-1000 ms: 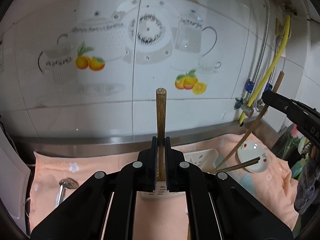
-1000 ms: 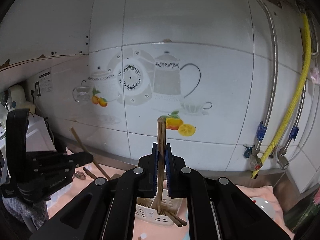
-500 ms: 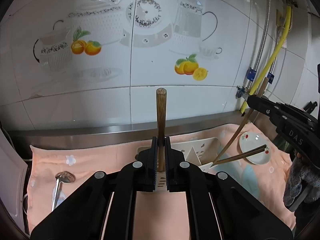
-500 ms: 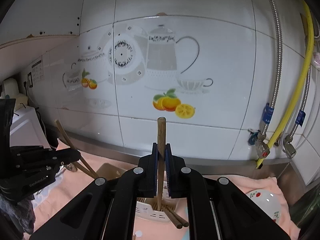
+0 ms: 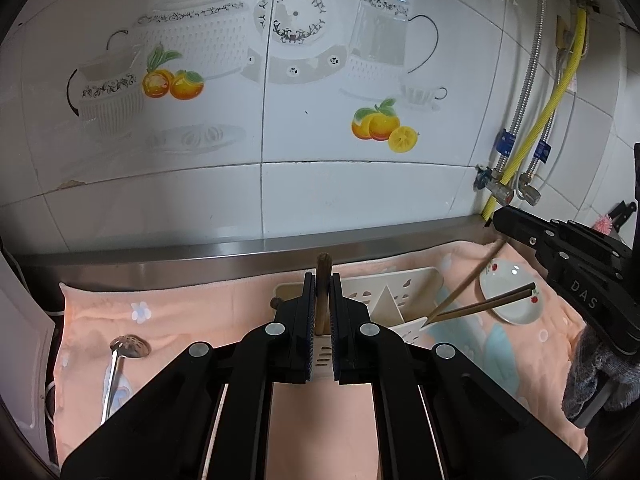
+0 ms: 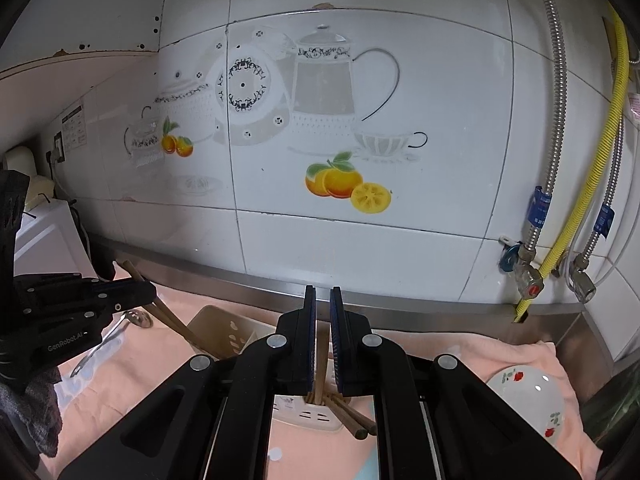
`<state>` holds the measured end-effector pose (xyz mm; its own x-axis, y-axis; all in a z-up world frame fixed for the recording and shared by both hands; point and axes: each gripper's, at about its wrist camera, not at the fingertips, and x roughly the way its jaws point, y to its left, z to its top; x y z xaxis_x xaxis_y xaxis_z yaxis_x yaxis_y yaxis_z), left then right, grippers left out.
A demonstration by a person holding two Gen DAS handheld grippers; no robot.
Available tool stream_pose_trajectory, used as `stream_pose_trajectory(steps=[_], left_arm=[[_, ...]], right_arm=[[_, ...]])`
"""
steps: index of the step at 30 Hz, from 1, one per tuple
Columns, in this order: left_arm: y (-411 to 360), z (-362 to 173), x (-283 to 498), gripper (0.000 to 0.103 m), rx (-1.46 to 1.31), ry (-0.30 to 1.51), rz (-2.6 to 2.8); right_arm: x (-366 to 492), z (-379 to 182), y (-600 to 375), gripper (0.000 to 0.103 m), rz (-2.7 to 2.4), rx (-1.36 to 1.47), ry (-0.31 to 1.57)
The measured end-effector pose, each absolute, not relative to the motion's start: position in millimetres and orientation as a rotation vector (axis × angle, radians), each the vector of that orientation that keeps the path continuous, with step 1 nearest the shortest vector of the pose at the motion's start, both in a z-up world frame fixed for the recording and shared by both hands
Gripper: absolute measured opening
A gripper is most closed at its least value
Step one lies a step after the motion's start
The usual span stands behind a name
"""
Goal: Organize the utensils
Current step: 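Lower both chopsticks into the caddy and open both tools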
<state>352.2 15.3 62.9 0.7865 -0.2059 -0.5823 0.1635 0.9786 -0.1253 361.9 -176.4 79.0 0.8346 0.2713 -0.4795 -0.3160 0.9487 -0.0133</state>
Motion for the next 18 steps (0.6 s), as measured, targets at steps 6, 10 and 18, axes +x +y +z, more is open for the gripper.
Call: stream_pose_trajectory(steps=[6, 10, 18], left_arm=[[15.6, 64.9, 350.0, 0.007, -0.073, 0.635, -0.198], [15.4, 67.2, 346.8, 0.008, -0.073, 0.632, -0.196], [15.2, 73.9, 333.9, 0.020, -0.073, 0.617, -0.186]], right_arm=[[358.8, 79.8, -176.9, 0.007, 0.312, -0.092, 0.490], [355.1, 80.7, -178.2, 0.008, 0.308, -0.092, 0.486], [339.9, 86.1, -185.6, 0.019, 0.307, -0.085, 0.469]])
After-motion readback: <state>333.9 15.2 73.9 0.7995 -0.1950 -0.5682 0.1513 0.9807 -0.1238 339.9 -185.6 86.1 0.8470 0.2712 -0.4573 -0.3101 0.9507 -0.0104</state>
